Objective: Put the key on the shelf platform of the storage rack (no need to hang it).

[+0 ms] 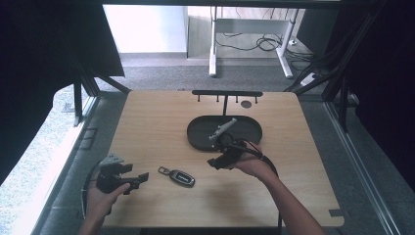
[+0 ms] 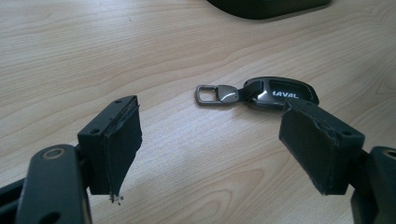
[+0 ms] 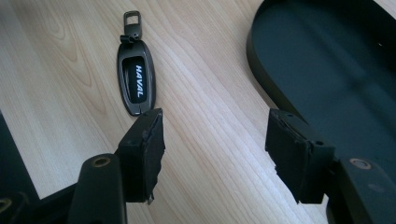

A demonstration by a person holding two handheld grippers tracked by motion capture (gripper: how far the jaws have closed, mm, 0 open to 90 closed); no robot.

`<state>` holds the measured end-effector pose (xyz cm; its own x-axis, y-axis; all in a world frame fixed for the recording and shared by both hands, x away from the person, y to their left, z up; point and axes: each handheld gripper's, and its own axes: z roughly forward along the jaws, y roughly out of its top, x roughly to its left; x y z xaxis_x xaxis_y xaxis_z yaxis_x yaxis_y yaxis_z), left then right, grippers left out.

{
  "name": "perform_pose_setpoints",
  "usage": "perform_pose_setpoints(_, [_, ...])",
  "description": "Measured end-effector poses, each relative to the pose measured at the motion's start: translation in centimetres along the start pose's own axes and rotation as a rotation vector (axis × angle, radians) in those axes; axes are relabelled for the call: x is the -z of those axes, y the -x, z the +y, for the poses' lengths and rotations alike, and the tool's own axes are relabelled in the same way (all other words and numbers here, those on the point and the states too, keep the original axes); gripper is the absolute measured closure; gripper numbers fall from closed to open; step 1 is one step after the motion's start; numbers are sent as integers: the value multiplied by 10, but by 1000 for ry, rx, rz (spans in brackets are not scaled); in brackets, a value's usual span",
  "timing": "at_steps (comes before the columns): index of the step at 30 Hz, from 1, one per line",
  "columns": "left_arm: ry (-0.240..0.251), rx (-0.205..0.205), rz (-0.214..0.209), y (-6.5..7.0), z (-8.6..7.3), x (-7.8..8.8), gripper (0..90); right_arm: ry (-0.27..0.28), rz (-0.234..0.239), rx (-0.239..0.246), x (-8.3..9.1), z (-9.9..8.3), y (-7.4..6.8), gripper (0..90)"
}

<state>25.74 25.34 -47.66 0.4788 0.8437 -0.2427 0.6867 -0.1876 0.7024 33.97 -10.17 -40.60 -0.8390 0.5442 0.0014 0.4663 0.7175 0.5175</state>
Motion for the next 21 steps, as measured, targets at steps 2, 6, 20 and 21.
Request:
perform_pose_setpoints(2, [0,1,1,0,0,0,213,-7,6,8,-3,5,-2,377])
perform_pose_setpoints(6, [0,3,-1,-1,0,0,213,-21,13,26,-9,13,-5,384])
perform_pose_setpoints(20, [-4,0,-4,-1,0,0,213,-69,52,76,-30,34,-18,380])
perform_pose_setpoints(21, [-5,-1,-4,-1,0,-1,212,-70,53,81,-31,36,-18,380])
